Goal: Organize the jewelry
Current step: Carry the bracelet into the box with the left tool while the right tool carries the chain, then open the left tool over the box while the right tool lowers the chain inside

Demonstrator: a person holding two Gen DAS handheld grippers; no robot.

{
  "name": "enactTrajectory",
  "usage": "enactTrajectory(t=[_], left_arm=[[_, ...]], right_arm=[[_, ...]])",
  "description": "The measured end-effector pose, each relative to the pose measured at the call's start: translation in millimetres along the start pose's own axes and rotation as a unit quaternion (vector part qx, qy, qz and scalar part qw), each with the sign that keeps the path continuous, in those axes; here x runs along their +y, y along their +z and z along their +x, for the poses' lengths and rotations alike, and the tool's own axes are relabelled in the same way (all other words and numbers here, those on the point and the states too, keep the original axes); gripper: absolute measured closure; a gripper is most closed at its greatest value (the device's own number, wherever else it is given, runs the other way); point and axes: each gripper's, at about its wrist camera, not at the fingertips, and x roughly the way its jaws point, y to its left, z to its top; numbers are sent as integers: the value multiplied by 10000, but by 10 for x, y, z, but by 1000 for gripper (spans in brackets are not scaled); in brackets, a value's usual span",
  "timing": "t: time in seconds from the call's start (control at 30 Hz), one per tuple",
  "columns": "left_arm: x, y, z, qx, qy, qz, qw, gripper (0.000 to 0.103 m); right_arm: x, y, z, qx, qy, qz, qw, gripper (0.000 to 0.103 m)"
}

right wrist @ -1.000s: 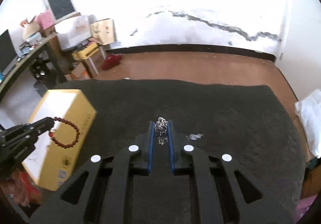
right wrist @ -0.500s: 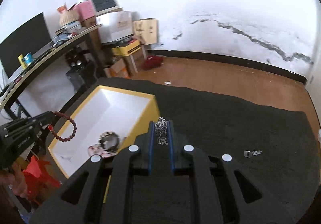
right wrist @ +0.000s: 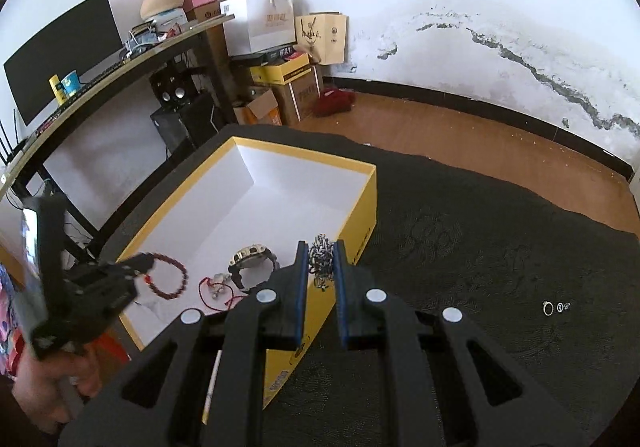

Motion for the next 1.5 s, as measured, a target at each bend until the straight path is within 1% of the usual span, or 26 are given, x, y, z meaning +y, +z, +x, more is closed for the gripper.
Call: enactTrajectory(t=[0.1, 0.23, 0.33, 0.57, 0.73, 0.93, 0.97, 1.03, 1.07, 1.1, 1.2, 1.37, 1.5], left_arm=[[4, -75, 183, 124, 69, -3, 9999, 96], [7, -129, 310, 286, -86, -120, 9995, 96], [-46, -171, 356, 339, -178, -79, 9992, 96], [-56, -213, 342, 277, -194, -3, 9994, 96], [-33, -231, 288, 194, -187, -50, 9996, 96], [-88, -225, 210, 94, -71, 21, 9999, 95], [-98, -221, 192, 68, -28, 42, 10000, 91], [-113, -220, 169, 67, 48, 98, 9999, 50], [-115, -222, 148, 67, 54, 71, 9999, 13], [-105, -232, 102, -40, 14, 25, 10000, 11], [-112, -254, -8, -216, -28, 31, 9998, 11], [-135, -316, -52, -137, -170, 46, 9998, 11], [-121, -387, -107, -121, -177, 55, 9998, 11]], right_arm=[[-17, -27, 18, 26, -39, 11, 10000, 90], [-60, -57, 35, 57, -89, 33, 9999, 90], [-53, -46, 78, 85, -112, 38, 9999, 90], [8, -52, 133, 118, -112, -22, 9999, 90], [24, -79, 134, 114, -114, -31, 9999, 90], [52, -103, 158, 120, -128, -66, 9998, 90], [56, -102, 156, 124, -128, -72, 9998, 90], [68, -97, 164, 122, -128, -88, 9998, 90], [84, -96, 165, 121, -123, -102, 9998, 90], [91, -93, 163, 119, -117, -112, 9998, 90], [155, -78, 169, 112, -114, -205, 9997, 90], [346, -22, 237, 162, -87, -418, 9990, 90], [560, 49, 417, 318, -63, -652, 9973, 90]])
